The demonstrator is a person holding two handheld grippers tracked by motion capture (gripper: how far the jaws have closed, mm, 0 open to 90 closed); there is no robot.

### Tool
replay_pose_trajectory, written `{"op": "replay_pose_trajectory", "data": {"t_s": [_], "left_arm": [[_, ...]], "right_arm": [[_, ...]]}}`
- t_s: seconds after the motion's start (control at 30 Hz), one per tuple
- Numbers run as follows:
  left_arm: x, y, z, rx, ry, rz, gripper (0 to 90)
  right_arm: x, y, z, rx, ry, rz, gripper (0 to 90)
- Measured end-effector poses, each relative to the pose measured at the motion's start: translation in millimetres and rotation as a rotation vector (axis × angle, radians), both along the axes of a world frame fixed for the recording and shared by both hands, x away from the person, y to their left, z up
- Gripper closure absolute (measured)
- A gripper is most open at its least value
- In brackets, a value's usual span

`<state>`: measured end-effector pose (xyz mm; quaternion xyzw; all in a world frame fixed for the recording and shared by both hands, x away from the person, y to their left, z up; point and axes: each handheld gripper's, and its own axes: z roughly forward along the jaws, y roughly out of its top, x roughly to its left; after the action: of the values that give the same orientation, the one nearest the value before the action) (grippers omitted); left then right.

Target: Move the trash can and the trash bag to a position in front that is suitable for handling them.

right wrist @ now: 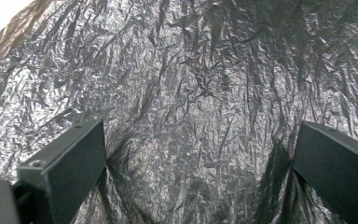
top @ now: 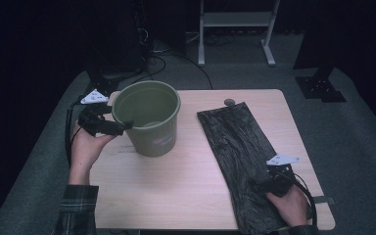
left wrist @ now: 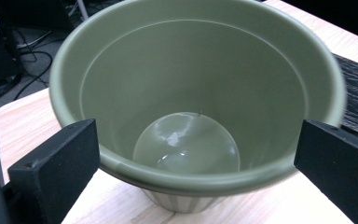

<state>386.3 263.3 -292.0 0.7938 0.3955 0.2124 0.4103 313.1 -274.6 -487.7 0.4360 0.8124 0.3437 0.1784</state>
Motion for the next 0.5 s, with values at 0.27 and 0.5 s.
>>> {"op": "replay_pose_trajectory", "data": {"t_s": [0.27,0.5], "left_arm": [[16.8,6.7,-7.0,0.018,0.027,0.030,0.0],[25.8,9.1,-12.5,0.020,0.055,0.037,0.0]], "right_arm": [[-0.1,0.1,0.0,0.001,0.002,-0.001,1.8],[0.0,0.0,0.0,0.000,0.000,0.000,1.8]]}}
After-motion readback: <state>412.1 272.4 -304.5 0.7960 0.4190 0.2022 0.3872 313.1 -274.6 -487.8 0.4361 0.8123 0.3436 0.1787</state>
